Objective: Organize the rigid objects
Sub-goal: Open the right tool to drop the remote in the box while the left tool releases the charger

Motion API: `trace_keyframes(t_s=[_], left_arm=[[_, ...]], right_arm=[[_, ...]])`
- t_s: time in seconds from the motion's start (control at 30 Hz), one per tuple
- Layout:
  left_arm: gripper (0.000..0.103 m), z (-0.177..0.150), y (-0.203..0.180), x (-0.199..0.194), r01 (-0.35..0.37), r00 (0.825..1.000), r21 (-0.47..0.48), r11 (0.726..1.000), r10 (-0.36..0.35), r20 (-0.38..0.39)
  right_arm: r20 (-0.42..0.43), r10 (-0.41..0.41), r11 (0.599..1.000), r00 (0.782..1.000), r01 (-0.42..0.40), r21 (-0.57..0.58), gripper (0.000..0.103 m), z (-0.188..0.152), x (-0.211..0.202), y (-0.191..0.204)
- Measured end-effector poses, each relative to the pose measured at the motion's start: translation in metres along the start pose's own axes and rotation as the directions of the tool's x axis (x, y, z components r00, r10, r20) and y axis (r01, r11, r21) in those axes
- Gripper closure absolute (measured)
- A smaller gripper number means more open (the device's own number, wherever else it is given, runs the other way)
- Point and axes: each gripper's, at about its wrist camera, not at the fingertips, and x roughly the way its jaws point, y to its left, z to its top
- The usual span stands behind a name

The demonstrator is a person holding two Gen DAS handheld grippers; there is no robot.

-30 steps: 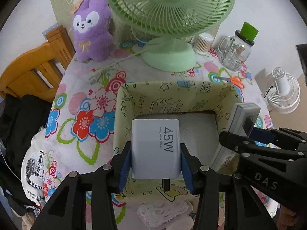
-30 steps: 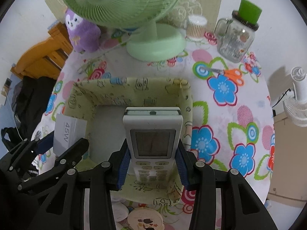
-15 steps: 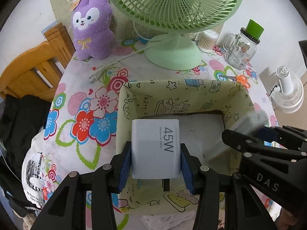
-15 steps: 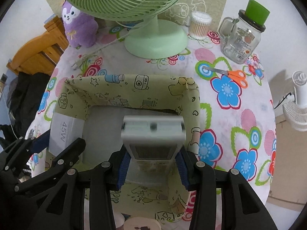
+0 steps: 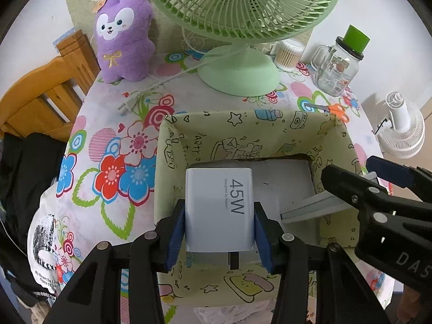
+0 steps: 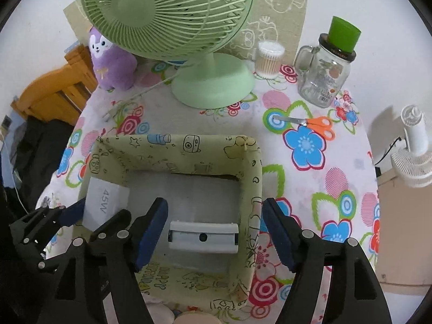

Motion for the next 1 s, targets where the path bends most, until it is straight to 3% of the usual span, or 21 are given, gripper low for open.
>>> trace_keyframes(t_s=[0.47, 0.6, 0.73, 1.0], left_arm=[[0.054, -0.007, -0.003, 0.001, 0.031, 0.999, -0.01, 0.999, -0.031, -0.02], [0.029, -0.006, -0.007, -0.01, 0.017, 0.999, 0.01, 1.0, -0.017, 0.044], [0.027, -0.002, -0.009, -0.016, 0.0, 0.998, 0.033, 0.999, -0.003, 0.069], [0.025, -0.001, -0.007, -0.014, 0.007, 0.999, 0.041, 0.999, -0.008, 0.042]], right_arm=[[0.029, -0.001, 0.999, 1.0, 0.0, 0.042, 0.028, -0.013, -0.025, -0.005], [0.029, -0.01, 0.998, 1.0, 0.009, 0.066, 0.028, -0.02, -0.033, -0.011], [0.021, -0.038, 0.998, 0.999, 0.036, 0.059, 0.028, -0.023, -0.032, -0.014], [0.01, -0.052, 0.998, 0.999, 0.051, 0.045, 0.028, -0.008, -0.006, -0.013]])
